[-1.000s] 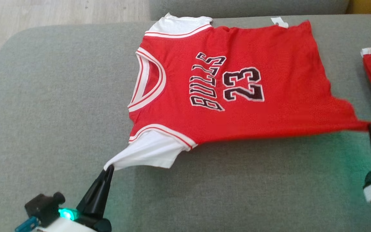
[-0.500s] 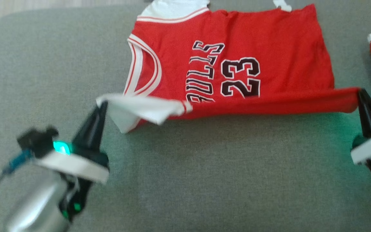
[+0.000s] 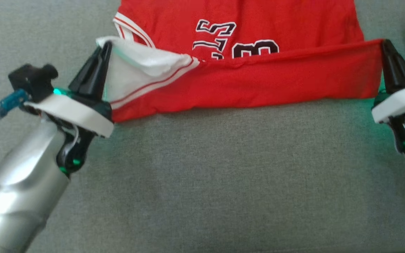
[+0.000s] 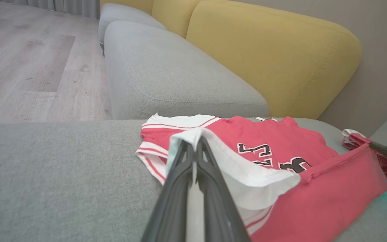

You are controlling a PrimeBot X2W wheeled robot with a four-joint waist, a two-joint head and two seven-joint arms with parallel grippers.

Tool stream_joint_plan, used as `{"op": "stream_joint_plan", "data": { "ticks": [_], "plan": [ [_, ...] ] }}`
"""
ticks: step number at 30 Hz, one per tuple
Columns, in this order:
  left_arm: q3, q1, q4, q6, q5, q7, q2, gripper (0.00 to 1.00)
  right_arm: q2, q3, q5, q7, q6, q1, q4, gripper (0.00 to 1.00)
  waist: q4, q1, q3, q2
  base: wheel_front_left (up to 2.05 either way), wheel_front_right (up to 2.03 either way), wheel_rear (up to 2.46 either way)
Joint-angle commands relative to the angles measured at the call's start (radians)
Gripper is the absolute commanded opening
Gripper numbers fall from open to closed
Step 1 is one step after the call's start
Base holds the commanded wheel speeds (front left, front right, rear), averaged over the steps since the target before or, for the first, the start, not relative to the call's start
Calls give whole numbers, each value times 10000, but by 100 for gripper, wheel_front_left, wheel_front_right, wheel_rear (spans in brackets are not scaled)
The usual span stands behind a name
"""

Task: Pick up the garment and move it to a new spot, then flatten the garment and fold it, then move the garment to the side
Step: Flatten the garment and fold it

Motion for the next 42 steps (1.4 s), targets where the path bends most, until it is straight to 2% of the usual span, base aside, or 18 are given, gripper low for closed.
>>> {"op": "stream_joint_plan", "data": {
  "ticks": [1,2,3,4,10,15,20,24,29,32,33,34,36,42],
  "plan": [
    [270,-630,-18,-57,-57,-230,393,0,-47,316,122,-218,67,-240,63,0,-51,-3,154,0,0,0,0],
    [259,-709,50,-57,-220,-302,327,25,-5,419,185,-270,67,-346,227,0,-47,-3,175,0,0,0,0],
    [241,-764,96,-57,-404,-359,272,100,27,505,241,-336,67,-437,375,55,-37,-3,187,0,0,0,0],
    [195,-809,123,-58,-521,-416,262,100,57,556,304,-420,67,-514,517,100,-28,-3,186,0,0,0,0],
    [423,-503,493,-31,-699,-738,482,100,291,507,610,-837,67,-564,922,100,0,-3,-102,0,0,0,0],
    [756,681,296,450,-257,-884,454,100,516,187,642,-932,67,-114,563,100,-2,-3,-441,0,0,0,0],
    [832,1840,134,886,14,-898,69,100,783,-296,358,-937,67,628,16,100,-19,-3,-613,0,0,0,0],
    [594,2161,468,1027,93,-804,-205,100,916,-456,258,-939,67,935,-131,100,-100,-3,-643,0,0,0,0],
    [252,2045,1241,1181,273,-323,-271,100,999,-525,201,-939,67,985,-251,100,-269,-3,-545,0,0,0,0],
    [-70,2008,1452,1054,438,44,-215,100,1026,-526,174,-940,67,960,-269,100,-332,-3,-512,0,0,0,0],
    [-166,2009,1478,993,485,127,-200,83,1030,-530,166,-940,67,957,-268,100,-341,-3,-511,0,0,0,0],
    [-221,2017,1489,950,499,175,-194,47,1032,-536,156,-940,67,960,-258,100,-342,-3,-516,0,0,0,0],
    [-278,2018,1489,902,525,192,-183,0,1039,-488,111,-940,67,970,-170,100,-325,-3,-539,0,0,0,0],
    [-362,1945,1307,752,637,47,-80,0,1046,-45,303,-940,67,911,630,100,-132,-3,-665,0,0,0,0]
  ]
}}
